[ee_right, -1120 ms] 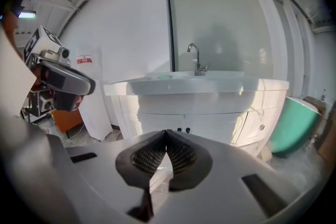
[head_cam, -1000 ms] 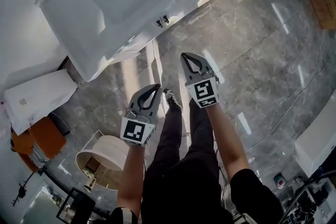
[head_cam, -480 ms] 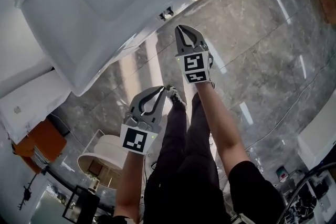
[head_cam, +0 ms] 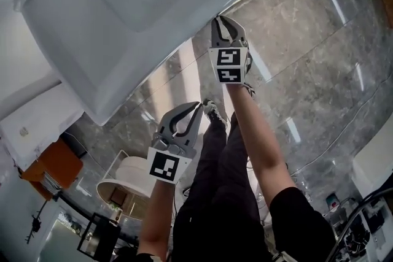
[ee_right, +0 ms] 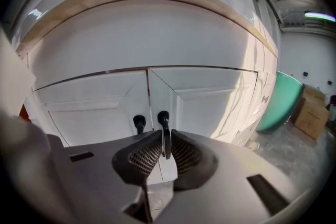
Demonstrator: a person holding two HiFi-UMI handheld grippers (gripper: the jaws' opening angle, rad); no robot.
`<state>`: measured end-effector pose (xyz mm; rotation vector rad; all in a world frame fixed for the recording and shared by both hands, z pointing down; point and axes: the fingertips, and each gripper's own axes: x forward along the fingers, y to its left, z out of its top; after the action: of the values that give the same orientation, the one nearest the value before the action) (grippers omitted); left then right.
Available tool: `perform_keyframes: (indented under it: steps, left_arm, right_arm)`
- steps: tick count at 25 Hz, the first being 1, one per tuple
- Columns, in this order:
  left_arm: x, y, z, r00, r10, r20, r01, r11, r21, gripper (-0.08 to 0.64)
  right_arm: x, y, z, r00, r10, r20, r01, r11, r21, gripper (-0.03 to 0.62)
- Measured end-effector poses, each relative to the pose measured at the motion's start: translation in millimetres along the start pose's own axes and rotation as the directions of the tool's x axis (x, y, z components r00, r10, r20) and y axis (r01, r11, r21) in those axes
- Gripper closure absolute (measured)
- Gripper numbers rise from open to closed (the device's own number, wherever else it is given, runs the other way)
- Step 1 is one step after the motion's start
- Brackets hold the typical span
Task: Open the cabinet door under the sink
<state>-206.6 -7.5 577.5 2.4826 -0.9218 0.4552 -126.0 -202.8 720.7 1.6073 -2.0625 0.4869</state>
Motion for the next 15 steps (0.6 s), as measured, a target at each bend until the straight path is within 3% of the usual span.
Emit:
perform_keyframes:
  steps: [9,15]
  left_arm:
    - [9.0,10.7,-6.1,1.000,-0.016,0.002,0.016,0.999,-0.031,0.543]
    - [12.1,8.5,-17.8,0.999,-0.032,-0.017,0.031,0.998,-0.049,0.543]
  right_arm:
    - [19.8,0.9,-1.0,0.992,-0.126,-0.016,0.127,0.992,0.005,0.485]
    - [25.1,0.7,-0.4,0.994,-0.105,-0.023,0.105,0.994,-0.003,0.491]
